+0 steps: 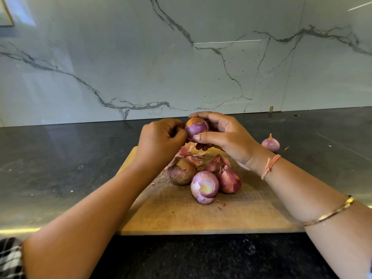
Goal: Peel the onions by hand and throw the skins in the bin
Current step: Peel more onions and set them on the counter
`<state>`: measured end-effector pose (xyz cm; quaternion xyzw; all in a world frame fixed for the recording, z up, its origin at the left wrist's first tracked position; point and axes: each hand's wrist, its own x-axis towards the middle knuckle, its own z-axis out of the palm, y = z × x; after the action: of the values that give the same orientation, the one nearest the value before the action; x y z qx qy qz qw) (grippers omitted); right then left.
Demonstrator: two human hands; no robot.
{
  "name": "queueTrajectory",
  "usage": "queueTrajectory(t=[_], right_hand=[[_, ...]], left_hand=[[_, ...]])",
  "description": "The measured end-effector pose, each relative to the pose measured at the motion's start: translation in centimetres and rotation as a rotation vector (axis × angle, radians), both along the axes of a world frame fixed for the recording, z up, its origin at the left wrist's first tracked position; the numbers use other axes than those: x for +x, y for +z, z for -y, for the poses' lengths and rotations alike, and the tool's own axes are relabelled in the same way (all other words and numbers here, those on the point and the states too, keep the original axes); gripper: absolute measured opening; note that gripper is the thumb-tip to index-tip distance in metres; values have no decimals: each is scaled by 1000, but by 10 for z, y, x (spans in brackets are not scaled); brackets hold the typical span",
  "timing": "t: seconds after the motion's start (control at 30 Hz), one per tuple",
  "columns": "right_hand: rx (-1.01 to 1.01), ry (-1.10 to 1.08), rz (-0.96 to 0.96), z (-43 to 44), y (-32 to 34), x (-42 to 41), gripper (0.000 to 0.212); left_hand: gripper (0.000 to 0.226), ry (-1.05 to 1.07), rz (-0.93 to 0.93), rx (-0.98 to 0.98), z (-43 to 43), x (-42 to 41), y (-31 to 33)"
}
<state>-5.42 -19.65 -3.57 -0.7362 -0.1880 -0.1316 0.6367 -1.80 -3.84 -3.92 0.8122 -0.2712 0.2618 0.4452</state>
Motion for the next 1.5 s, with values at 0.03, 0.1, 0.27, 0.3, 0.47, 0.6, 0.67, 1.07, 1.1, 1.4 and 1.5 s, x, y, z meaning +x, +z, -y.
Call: queueTrajectory(t=[0.03, 0.1, 0.27, 0.3, 0.47, 0.6, 0.67, 1.07, 1.1, 1.4, 1.5], right_hand=[[25, 6, -11, 0, 0, 0, 35], [85, 12, -38, 1, 1, 1, 34], [229, 29, -88, 2, 4, 2, 37], [236, 30, -93, 2, 4, 2, 36], [209, 32, -71, 3, 1, 5, 37], [134, 45, -35, 4, -1, 5, 38], [16, 4, -4, 3, -2, 4, 42], [-584, -269, 257, -4, -5, 2, 48], [-590, -271, 265, -4, -4, 2, 48], [-556, -294, 278, -4, -3, 0, 47], [-537, -287, 257, -4, -3, 0, 47]], left_hand=[[19, -8, -2, -5, 1, 0, 0], [20, -20, -16, -23, 2, 0, -1], [16, -56, -158, -70, -1, 3, -3], [14, -63, -173, -60, -1, 2, -2], [24, -49, -125, -24, -1, 0, -2], [12, -84, -137, -68, -1, -2, -1], [7, -86, -135, -64, 0, -2, -1], [12, -33, -43, 48, -1, -4, -1], [13, -28, -31, 60, -2, -3, -1], [20, -6, 57, 145, -2, -1, -2], [23, 7, 89, 171, -2, 1, -2]])
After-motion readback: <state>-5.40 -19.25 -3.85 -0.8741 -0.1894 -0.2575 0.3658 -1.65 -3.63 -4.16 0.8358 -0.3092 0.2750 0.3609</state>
